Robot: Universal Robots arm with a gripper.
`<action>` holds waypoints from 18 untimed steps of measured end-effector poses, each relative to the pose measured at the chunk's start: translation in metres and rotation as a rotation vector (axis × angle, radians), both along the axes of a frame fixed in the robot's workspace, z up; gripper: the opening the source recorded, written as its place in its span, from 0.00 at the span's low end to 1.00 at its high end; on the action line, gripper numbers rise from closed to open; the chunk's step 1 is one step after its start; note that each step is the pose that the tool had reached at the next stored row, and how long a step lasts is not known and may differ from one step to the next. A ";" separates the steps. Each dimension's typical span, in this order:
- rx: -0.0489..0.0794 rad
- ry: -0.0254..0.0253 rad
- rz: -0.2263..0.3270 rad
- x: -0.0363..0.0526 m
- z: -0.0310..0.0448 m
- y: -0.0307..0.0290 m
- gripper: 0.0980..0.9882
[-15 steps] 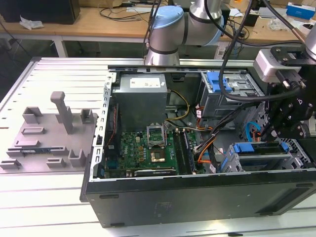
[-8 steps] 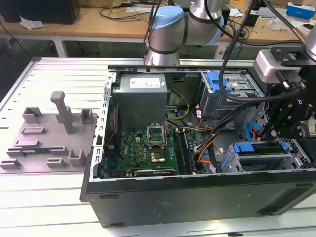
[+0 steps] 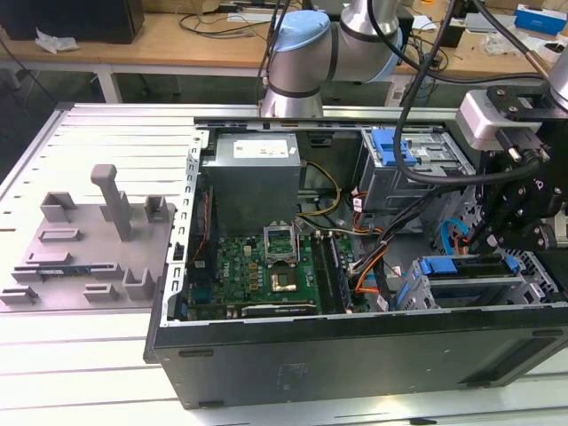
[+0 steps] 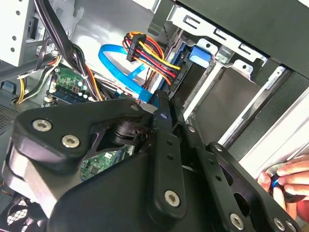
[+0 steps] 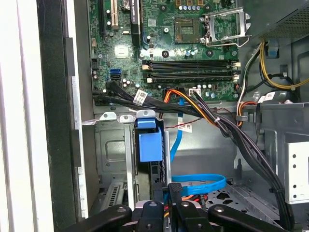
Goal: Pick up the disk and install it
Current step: 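Insert the second disk wire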
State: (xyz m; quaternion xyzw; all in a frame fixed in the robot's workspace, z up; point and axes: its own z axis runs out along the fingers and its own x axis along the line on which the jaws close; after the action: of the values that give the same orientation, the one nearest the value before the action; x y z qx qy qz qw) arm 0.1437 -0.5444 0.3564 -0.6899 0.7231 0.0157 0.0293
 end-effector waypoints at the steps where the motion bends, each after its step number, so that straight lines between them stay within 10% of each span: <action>1: 0.000 0.0000 0.000 0.0000 -0.0001 -0.0003 0.07; 18: 0.000 0.0000 0.000 0.0006 -0.0050 -0.0006 0.07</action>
State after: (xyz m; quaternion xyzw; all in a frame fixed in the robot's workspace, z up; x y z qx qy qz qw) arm 0.1443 -0.5449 0.3514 -0.6899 0.7231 0.0157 0.0293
